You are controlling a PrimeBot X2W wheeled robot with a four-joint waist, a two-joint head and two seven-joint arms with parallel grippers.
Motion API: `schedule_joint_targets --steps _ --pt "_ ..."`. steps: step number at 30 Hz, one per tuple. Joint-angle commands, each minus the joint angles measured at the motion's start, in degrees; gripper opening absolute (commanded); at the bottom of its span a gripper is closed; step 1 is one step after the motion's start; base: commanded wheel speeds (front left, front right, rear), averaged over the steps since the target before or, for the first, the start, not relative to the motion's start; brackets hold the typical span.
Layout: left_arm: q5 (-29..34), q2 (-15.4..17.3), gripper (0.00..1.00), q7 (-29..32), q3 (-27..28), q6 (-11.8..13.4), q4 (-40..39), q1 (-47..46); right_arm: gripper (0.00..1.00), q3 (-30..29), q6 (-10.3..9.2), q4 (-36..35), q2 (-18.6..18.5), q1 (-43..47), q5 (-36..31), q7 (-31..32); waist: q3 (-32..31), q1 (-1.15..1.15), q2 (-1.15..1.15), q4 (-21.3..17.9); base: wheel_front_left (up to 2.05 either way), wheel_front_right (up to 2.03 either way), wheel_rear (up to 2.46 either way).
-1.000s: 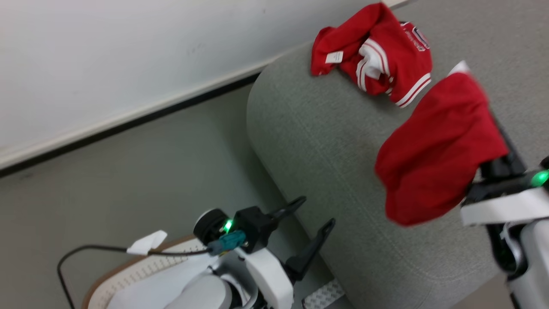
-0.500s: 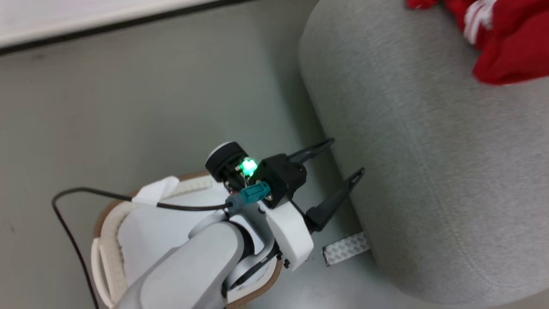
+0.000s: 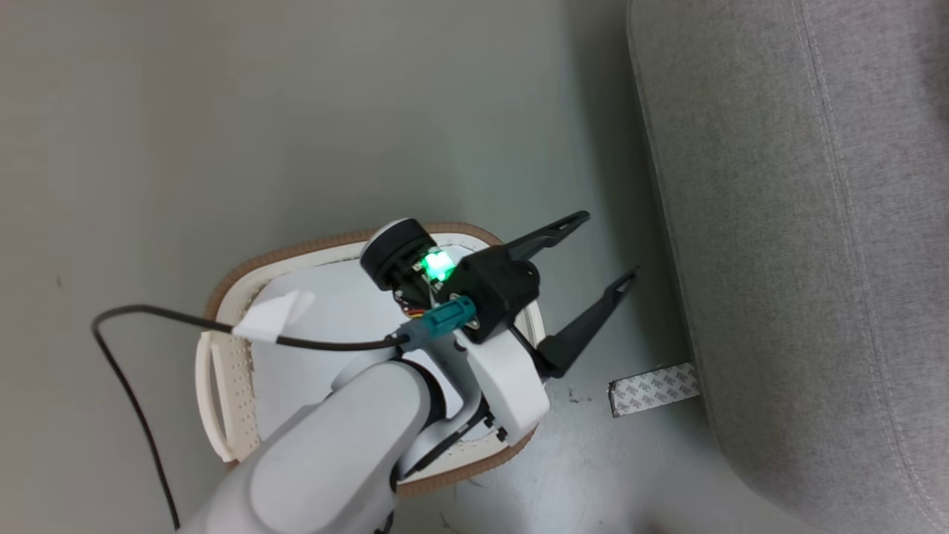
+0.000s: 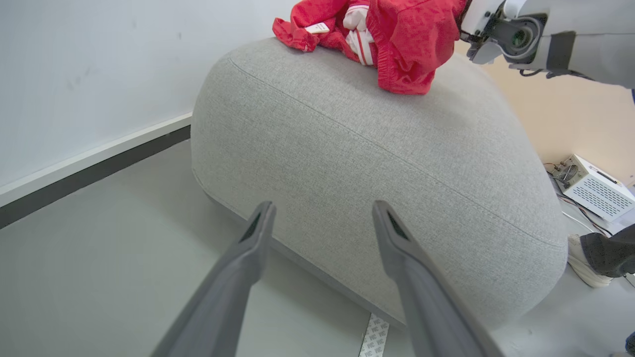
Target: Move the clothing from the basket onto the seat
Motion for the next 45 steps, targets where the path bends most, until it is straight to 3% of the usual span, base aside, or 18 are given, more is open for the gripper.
schedule_joint_targets --steps 1,5,13,20,31,38,45 --pt "-0.7 0.4 1.00 -0.5 0.2 0.2 0.3 0.0 1.00 -1.2 -0.15 -0.6 -0.1 0.8 -0.9 -0.4 -0.3 -0.02 0.00 -0.1 0.00 0.00 0.00" --pt "-1.3 1.2 1.00 -1.3 1.0 0.9 1.3 1.3 1.00 -2.3 -0.15 -3.7 3.1 4.3 -3.7 -0.3 -2.1 -0.02 0.00 -0.7 0.00 0.00 0.00" --pt "-3.5 3.1 1.00 -3.8 3.0 3.1 3.2 6.4 1.00 3.3 -0.15 -14.1 8.1 16.8 -5.5 -0.3 -9.7 -0.02 0.00 -2.6 0.00 0.00 0.00" --pt "-5.3 4.6 1.00 -7.5 5.6 7.0 4.4 12.6 1.00 7.6 -0.15 -24.8 10.9 28.1 -5.3 -0.3 -17.5 -0.02 0.00 -3.2 0.00 0.00 0.00" --pt "-8.7 4.2 1.00 -14.8 10.3 13.3 8.5 22.5 1.00 14.4 -0.15 -37.9 14.5 43.2 -6.7 -0.3 -30.4 -0.02 0.00 1.7 0.00 0.00 0.00" --pt "-11.0 4.3 1.00 -18.2 14.1 16.5 10.8 30.4 1.00 17.9 -0.15 -41.3 17.2 51.0 -7.4 -0.3 -37.3 -0.02 0.00 5.2 0.00 0.00 0.00" --pt "-8.1 4.8 1.00 -19.1 19.3 18.5 10.2 36.3 1.00 21.8 -0.15 -42.3 19.0 56.9 -7.6 -0.3 -39.8 -0.02 0.00 7.6 0.00 0.00 0.00"
